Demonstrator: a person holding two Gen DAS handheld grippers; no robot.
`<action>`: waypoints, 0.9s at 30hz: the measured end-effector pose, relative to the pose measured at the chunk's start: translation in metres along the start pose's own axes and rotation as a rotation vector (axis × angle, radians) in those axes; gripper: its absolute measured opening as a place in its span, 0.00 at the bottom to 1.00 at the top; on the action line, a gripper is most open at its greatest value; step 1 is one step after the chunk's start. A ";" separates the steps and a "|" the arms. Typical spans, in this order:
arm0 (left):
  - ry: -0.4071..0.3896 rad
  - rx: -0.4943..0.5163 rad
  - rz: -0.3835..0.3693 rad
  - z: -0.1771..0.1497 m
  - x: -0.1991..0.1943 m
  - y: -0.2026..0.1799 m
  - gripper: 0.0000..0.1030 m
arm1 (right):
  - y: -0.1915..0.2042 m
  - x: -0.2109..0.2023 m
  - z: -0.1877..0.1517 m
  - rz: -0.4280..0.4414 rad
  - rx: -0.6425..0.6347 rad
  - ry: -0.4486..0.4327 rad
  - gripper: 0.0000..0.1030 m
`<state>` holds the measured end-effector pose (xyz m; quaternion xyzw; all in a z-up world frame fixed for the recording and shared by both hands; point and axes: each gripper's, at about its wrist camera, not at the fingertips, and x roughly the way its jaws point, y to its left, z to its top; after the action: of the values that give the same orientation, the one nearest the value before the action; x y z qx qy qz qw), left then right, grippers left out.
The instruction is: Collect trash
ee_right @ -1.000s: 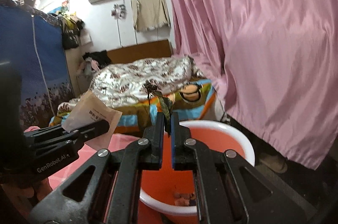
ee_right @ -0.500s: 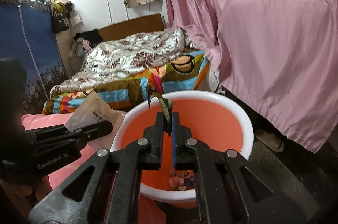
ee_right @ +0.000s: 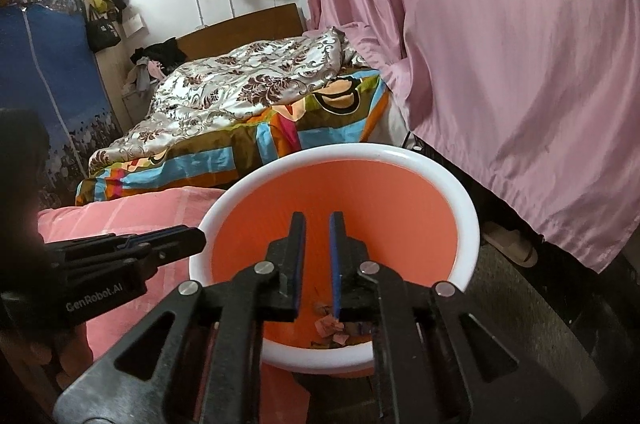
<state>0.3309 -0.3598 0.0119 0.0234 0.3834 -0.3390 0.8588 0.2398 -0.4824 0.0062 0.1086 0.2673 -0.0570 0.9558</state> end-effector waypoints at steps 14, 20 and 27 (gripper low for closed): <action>-0.076 -0.075 0.009 0.003 -0.023 0.013 0.37 | -0.001 -0.006 0.004 -0.005 0.028 -0.030 0.66; -0.135 -0.091 0.055 0.005 -0.046 0.021 0.45 | 0.003 -0.013 0.007 -0.002 0.045 -0.068 0.87; -0.213 -0.127 0.099 -0.002 -0.075 0.036 0.61 | 0.014 -0.024 0.013 0.014 0.053 -0.124 1.00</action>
<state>0.3158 -0.2890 0.0533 -0.0485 0.3091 -0.2717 0.9101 0.2281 -0.4710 0.0323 0.1318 0.2053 -0.0640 0.9677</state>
